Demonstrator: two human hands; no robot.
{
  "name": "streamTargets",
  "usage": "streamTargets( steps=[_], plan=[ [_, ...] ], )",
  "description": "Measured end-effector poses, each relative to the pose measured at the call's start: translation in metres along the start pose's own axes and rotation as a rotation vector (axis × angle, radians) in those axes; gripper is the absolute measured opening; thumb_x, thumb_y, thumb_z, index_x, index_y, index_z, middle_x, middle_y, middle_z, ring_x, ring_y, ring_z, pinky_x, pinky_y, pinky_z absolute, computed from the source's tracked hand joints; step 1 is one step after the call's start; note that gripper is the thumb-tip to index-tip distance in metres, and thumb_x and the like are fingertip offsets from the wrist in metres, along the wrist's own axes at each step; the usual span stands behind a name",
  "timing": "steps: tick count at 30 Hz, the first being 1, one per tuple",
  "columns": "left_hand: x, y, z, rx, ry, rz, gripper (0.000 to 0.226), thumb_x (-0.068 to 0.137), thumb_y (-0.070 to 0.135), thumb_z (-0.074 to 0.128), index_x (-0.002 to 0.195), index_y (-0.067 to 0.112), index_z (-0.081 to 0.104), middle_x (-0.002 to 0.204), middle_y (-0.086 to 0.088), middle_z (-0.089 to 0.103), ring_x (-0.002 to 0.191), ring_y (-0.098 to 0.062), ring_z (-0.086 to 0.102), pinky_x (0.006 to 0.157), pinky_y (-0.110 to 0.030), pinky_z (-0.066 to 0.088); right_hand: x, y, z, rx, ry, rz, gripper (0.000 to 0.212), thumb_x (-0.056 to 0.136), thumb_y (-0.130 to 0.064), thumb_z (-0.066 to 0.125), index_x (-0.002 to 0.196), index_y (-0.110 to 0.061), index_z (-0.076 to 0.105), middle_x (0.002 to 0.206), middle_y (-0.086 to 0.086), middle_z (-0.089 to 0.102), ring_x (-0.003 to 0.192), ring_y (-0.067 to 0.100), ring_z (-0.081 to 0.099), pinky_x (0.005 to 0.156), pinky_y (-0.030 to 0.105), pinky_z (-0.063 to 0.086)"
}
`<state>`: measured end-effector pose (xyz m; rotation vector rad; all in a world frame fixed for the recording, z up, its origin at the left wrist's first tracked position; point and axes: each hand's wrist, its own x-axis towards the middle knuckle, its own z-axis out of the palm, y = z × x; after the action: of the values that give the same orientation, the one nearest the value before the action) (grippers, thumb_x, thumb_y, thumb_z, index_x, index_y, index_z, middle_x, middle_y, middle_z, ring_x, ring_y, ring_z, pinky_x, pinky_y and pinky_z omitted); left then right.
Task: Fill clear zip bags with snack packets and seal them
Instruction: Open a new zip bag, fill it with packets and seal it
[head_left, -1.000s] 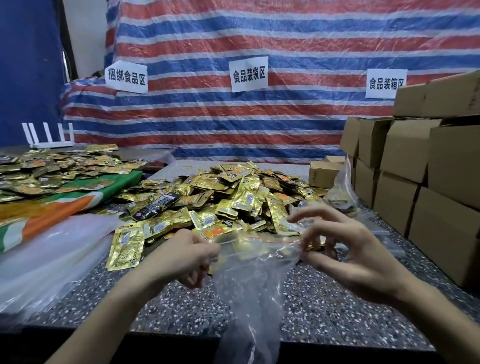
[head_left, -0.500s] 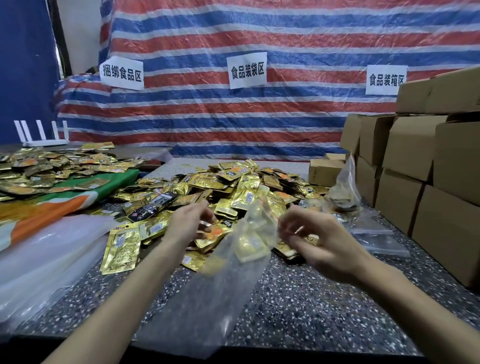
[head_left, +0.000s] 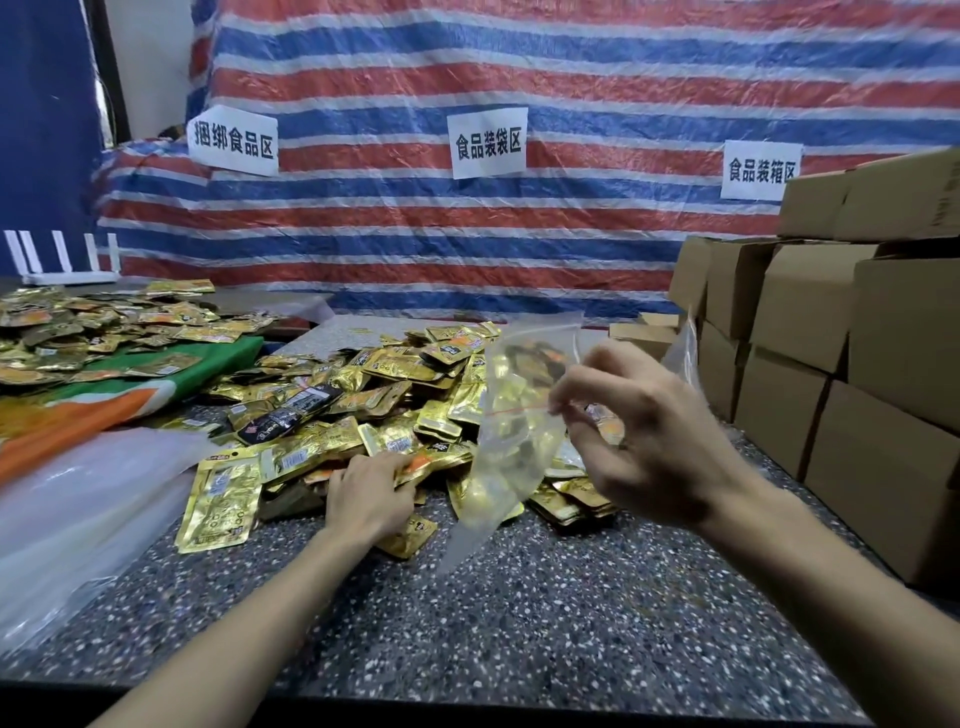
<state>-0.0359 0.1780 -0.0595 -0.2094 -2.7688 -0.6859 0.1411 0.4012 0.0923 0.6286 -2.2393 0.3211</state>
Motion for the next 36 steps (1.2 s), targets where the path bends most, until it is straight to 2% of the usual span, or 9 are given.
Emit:
streamTargets(
  steps=[2,4,6,10,14,24,30,33,36],
  plan=[
    [0.0,0.002,-0.007,-0.032,0.03,-0.011,0.033,0.096,0.033,0.055,0.128,0.033,0.061,0.103,0.004,0.071,0.105,-0.019,0.06,0.102,-0.046,0.035,-0.001,0.0,0.002,-0.019,-0.039,0.014,0.011,0.084,-0.017,0.059,0.087,-0.015,0.069,0.086,0.004,0.057,0.081,0.023,0.054,0.065,0.039,0.049],
    [-0.001,0.003,-0.013,-0.085,0.134,0.015,0.019,0.101,0.031,0.048,0.101,0.025,0.067,0.078,0.006,0.066,0.078,-0.017,0.061,0.086,-0.04,0.043,-0.003,0.002,0.003,-0.004,-0.06,0.049,0.007,0.085,-0.014,0.063,0.088,-0.017,0.069,0.087,0.003,0.056,0.082,0.021,0.054,0.067,0.041,0.049],
    [-0.002,0.005,-0.025,-0.181,0.197,0.005,0.031,0.106,0.028,0.042,0.081,0.016,0.057,0.07,0.003,0.058,0.061,-0.016,0.053,0.066,-0.035,0.048,-0.005,0.004,0.005,0.004,-0.084,0.078,0.007,0.086,-0.016,0.064,0.089,-0.019,0.069,0.089,0.001,0.055,0.084,0.02,0.053,0.069,0.043,0.05],
    [-0.007,0.022,-0.071,-0.479,0.258,0.031,0.026,0.106,0.021,0.042,0.084,0.013,0.053,0.083,-0.012,0.06,0.062,-0.02,0.052,0.055,-0.036,0.049,-0.006,0.003,0.009,-0.007,-0.131,0.097,0.008,0.087,-0.021,0.061,0.092,-0.024,0.067,0.092,-0.003,0.054,0.087,0.016,0.053,0.069,0.045,0.052],
    [-0.03,0.047,-0.137,-0.76,0.375,0.19,0.015,0.102,0.022,0.051,0.092,0.013,0.058,0.093,-0.017,0.061,0.08,-0.038,0.066,0.065,-0.053,0.06,-0.004,0.0,0.012,0.021,-0.125,0.09,0.007,0.089,-0.019,0.061,0.094,-0.02,0.065,0.093,-0.003,0.055,0.088,0.014,0.054,0.073,0.04,0.053],
    [-0.079,0.104,-0.219,-0.625,0.553,0.528,0.008,0.095,0.024,0.064,0.088,0.026,0.064,0.083,-0.001,0.066,0.071,-0.016,0.066,0.053,-0.031,0.059,0.0,-0.009,0.016,0.053,-0.146,0.094,0.004,0.089,-0.021,0.062,0.092,-0.02,0.066,0.097,-0.002,0.056,0.089,0.015,0.054,0.07,0.044,0.054],
    [-0.066,0.121,-0.206,-0.24,0.365,0.511,0.017,0.095,0.036,0.061,0.089,0.022,0.068,0.078,0.01,0.064,0.069,-0.008,0.061,0.063,-0.039,0.058,0.001,-0.02,0.009,0.123,-0.001,-0.021,0.005,0.086,-0.01,0.071,0.091,-0.008,0.072,0.093,0.004,0.061,0.086,0.016,0.056,0.07,0.033,0.05],
    [-0.056,0.129,-0.187,-0.3,0.194,0.454,0.02,0.098,0.035,0.058,0.089,0.018,0.066,0.08,0.004,0.066,0.075,-0.015,0.063,0.067,-0.038,0.057,0.003,-0.025,0.007,0.144,0.054,-0.041,0.006,0.086,-0.009,0.072,0.092,-0.007,0.072,0.093,0.005,0.062,0.087,0.019,0.059,0.073,0.034,0.05],
    [-0.048,0.137,-0.17,-0.398,0.111,0.405,0.018,0.096,0.031,0.064,0.088,0.015,0.067,0.079,-0.001,0.067,0.069,-0.014,0.063,0.052,-0.021,0.05,0.008,-0.026,0.007,0.168,0.076,-0.022,0.005,0.086,-0.009,0.072,0.09,-0.007,0.073,0.09,0.006,0.062,0.084,0.02,0.06,0.074,0.034,0.05]
  ],
)
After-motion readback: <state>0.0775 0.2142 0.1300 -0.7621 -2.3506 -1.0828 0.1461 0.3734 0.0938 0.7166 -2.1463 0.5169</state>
